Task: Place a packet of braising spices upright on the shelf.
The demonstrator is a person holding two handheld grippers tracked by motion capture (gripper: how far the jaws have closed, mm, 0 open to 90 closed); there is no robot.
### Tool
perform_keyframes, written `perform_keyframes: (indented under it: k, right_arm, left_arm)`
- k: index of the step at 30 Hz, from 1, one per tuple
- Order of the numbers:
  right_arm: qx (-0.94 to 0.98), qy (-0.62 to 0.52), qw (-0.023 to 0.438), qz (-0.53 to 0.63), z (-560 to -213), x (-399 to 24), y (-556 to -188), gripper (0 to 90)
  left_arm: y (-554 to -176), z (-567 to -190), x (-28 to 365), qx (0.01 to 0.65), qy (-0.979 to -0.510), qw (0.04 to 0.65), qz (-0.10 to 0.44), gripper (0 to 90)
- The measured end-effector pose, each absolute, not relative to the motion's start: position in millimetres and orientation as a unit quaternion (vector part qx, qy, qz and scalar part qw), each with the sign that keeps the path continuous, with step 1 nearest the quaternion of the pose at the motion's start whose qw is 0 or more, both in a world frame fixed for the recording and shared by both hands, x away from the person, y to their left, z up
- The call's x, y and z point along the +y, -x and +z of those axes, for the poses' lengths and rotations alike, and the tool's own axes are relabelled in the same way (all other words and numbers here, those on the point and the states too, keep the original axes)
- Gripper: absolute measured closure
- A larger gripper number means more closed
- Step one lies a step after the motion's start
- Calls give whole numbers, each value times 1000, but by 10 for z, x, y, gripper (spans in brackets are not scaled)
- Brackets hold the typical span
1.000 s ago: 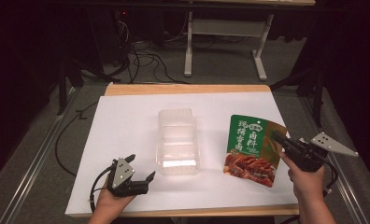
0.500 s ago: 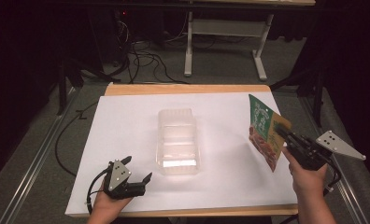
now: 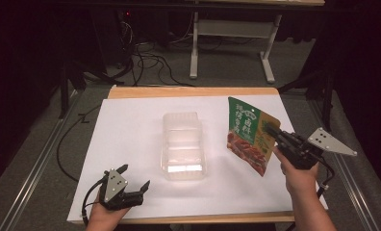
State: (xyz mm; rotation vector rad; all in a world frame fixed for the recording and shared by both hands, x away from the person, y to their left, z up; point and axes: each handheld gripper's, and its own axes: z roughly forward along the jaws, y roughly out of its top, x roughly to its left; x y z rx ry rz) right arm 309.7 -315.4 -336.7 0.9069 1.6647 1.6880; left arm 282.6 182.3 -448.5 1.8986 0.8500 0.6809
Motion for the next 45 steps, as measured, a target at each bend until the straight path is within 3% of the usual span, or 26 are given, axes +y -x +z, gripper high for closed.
perform_keyframes:
  k: [30,45]
  right_arm:
    - [612,-270,251,700,-3125,-2303,-3397,900]
    - [622,-235,222,713,-3160,-2140,-3378,900]
  left_arm:
    - [-2804,-4488,1825,344,-770,460,279,110]
    - [-2806,-4504,1826,347,-769,458,279,109]
